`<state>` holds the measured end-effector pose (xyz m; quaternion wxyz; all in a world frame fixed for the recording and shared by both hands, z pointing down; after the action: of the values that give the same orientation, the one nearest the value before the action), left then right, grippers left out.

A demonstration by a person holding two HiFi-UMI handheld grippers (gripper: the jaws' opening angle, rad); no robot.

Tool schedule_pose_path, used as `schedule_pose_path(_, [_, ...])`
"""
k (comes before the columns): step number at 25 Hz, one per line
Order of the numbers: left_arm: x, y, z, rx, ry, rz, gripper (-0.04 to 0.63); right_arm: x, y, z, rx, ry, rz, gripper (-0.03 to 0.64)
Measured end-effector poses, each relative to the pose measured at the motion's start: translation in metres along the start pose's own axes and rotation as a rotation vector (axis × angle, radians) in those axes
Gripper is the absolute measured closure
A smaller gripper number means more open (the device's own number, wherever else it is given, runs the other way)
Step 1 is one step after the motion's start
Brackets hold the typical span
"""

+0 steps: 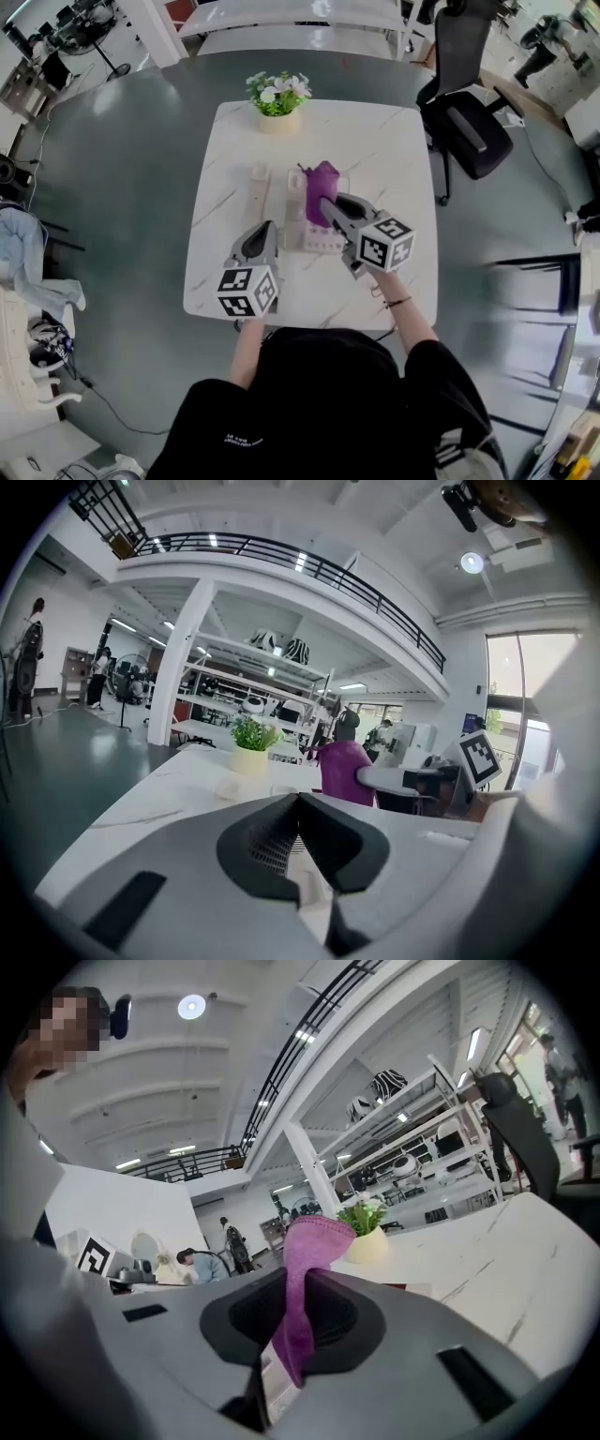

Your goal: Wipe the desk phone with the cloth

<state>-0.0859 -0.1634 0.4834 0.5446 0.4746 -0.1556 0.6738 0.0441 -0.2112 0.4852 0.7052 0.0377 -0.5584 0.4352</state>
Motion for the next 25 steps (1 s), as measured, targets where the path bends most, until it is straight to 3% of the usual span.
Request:
schedule_pose_path(12, [0.0, -0.006, 0.026, 0.041, 0.047, 0.013, 0.597, -0.027, -0.056, -0.001, 0.333, 0.064, -0.239, 0.58])
schedule_pose_path(21, [0.001, 0.001, 0.037, 0.04, 0.066, 0.001, 0.597, -0.047, -0.085, -0.005, 0.485, 0.101, -0.354, 0.58])
schedule_pose_path(25, [0.003, 0.005, 0.04, 0.033, 0.075, -0.007, 0.597, -0.052, -0.093, 0.003, 0.542, 0.15, -0.523, 0.58])
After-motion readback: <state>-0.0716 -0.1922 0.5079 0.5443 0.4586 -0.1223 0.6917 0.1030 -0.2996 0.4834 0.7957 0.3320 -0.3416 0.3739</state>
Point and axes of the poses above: the fingertips, and each gripper's own axes: z forward along the fingers, y to its left, x out of its underside, the point moved 1 cm from there along -z, backward along the fingers, and after that the axes turned 12 degrees about y, right-handed, at the moved point
